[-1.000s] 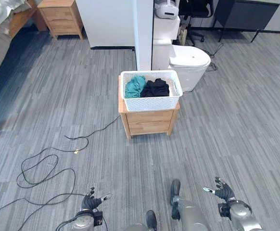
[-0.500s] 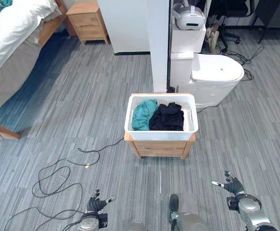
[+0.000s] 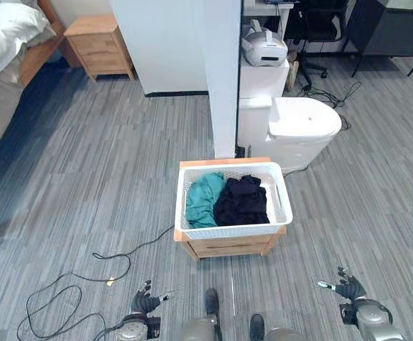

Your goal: Grab the laundry basket,head to the washer,open it,put in the laundry and shut it.

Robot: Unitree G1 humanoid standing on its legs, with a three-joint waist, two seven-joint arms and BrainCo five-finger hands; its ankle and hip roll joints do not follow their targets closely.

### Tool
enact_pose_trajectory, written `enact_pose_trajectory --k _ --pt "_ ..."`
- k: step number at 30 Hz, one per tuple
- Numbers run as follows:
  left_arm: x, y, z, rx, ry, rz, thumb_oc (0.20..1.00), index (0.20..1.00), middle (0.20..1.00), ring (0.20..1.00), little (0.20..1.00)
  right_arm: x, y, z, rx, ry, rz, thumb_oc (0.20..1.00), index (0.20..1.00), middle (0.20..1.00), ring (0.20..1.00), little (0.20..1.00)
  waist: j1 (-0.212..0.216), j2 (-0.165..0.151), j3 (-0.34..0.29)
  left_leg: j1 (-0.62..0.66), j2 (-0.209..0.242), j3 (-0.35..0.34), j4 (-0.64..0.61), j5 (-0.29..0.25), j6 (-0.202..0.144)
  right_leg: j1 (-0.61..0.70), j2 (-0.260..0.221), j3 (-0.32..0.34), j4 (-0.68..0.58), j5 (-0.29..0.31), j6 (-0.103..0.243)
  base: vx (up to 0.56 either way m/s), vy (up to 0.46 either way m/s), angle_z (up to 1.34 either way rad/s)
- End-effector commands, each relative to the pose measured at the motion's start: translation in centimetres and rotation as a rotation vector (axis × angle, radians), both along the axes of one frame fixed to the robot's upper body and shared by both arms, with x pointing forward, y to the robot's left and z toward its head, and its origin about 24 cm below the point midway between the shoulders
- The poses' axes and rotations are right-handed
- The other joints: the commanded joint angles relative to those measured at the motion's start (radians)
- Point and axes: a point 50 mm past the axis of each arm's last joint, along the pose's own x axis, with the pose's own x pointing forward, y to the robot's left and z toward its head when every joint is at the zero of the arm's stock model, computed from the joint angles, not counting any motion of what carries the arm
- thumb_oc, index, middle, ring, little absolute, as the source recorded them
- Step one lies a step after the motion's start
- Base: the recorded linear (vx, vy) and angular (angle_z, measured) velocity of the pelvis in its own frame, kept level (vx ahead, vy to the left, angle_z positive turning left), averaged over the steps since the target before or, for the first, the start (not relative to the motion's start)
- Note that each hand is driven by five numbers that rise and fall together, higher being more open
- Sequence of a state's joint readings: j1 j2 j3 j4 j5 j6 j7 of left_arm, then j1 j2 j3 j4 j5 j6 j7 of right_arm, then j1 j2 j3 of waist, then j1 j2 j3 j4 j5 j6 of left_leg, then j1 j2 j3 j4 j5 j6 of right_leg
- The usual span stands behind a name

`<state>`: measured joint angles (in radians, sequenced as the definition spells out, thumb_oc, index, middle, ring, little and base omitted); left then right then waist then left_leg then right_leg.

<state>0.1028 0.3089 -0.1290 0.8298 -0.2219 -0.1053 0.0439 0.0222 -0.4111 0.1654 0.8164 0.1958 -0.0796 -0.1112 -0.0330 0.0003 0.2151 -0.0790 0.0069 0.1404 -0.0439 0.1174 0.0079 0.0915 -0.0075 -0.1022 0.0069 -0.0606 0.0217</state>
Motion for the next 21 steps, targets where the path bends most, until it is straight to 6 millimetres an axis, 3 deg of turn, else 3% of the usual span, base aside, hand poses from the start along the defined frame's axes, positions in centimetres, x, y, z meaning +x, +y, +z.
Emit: enact_pose_trajectory --k 1,3,9,16,21 --pt "1.7 2.1 1.9 0.076 -0.096 0.0 1.0 1.0 1.0 1.0 1.0 3.2 0.3 2.3 -0.042 -0.134 0.063 1.0 1.0 1.0 1.0 1.0 0.025 -0.032 -0.003 0.016 -0.01 0.006 0.116 -0.16 -0.005 -0.121 -0.061 -0.012 0.172 -0.028 0.105 0.02 0.084 -0.38" --pt "2.3 2.6 2.5 0.093 -0.128 0.007 1.0 1.0 1.0 1.0 1.0 4.2 0.8 3.1 -0.038 -0.183 0.076 1.0 1.0 1.0 1.0 1.0 0.027 -0.034 0.01 0.016 -0.006 0.014 0.128 -0.175 0.003 -0.177 -0.071 -0.007 0.232 -0.02 0.118 0.0 0.042 -0.31" --pt "3.2 3.1 3.4 0.107 -0.183 0.039 1.0 1.0 1.0 1.0 1.0 5.4 0.6 4.2 -0.074 -0.233 0.094 1.0 1.0 1.0 1.0 1.0 0.014 -0.034 0.019 0.055 -0.006 0.013 0.118 -0.203 0.0 -0.244 -0.094 -0.023 0.139 0.036 0.111 0.07 -0.041 -0.11" --pt "4.6 2.4 4.9 0.078 -0.292 0.044 1.0 1.0 1.0 1.0 1.0 6.2 0.2 6.1 -0.112 -0.306 0.127 1.0 1.0 1.0 1.0 1.0 0.012 -0.052 -0.007 0.076 -0.007 -0.008 0.129 -0.218 -0.016 -0.163 -0.091 -0.022 0.03 0.051 0.102 0.15 -0.135 0.2" --pt "8.8 0.7 7.3 0.092 -0.433 0.05 1.0 1.0 1.0 1.0 1.0 9.9 1.8 9.3 -0.129 -0.449 0.172 1.0 1.0 1.0 1.0 1.0 0.008 -0.047 0.02 0.053 0.013 -0.025 0.072 -0.179 -0.04 -0.177 -0.071 -0.05 -0.004 0.054 0.09 0.02 -0.154 0.16"
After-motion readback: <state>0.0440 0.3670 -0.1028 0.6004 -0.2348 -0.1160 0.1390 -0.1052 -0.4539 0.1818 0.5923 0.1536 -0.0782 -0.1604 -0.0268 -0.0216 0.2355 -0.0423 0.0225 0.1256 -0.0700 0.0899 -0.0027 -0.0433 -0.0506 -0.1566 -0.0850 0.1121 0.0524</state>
